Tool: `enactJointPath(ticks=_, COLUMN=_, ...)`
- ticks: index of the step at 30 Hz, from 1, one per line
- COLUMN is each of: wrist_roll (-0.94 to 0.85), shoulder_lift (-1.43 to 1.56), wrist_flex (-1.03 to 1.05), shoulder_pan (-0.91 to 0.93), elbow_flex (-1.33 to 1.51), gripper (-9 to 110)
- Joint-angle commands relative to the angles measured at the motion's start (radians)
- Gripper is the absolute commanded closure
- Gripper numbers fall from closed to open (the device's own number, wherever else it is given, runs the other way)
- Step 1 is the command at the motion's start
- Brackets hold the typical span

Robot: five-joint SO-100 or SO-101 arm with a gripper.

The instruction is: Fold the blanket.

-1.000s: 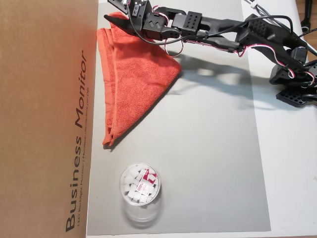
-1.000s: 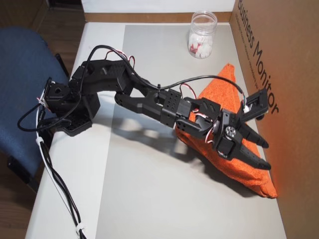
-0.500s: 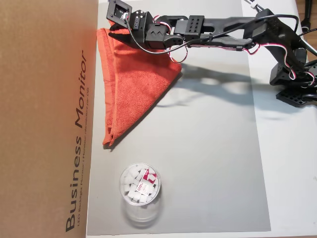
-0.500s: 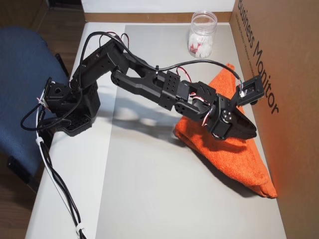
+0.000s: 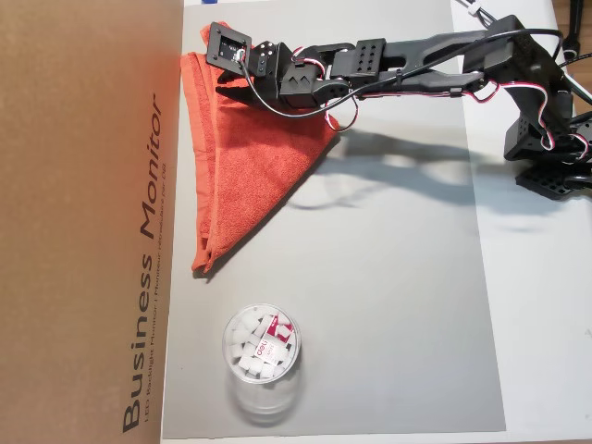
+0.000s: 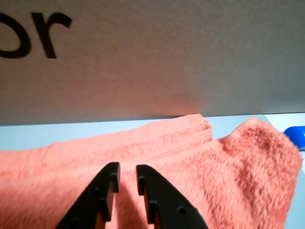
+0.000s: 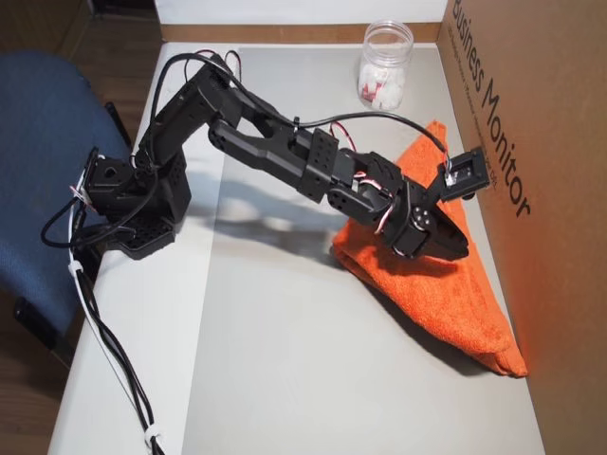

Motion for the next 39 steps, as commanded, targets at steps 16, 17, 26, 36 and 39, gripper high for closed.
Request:
enactJointPath(ticks=16, wrist_roll=-0.012, shoulder_lift=-0.11, wrist_flex=-0.614, shoulder_pan=-0.074, elbow_flex=0.281, gripper=100)
enactJointPath(ticks=17, wrist_roll=-0.012, shoulder_lift=-0.117, wrist_flex=-0.626, shoulder_pan=-0.074, elbow_flex=0.29, gripper=100)
enactJointPath(ticks=26, wrist_roll=-0.012, shoulder_lift=-0.135, wrist_flex=-0.641, shoulder_pan=-0.072, elbow_flex=0.35, gripper=100)
enactJointPath(ticks=36, wrist_roll=-0.012, shoulder_lift=-0.121, wrist_flex=-0.643, shoulder_pan=-0.069, elbow_flex=0.347, gripper=100)
enactJointPath(ticks=39, wrist_roll=-0.012, shoulder_lift=-0.112, wrist_flex=-0.643, shoulder_pan=-0.071, elbow_flex=0.339, gripper=100)
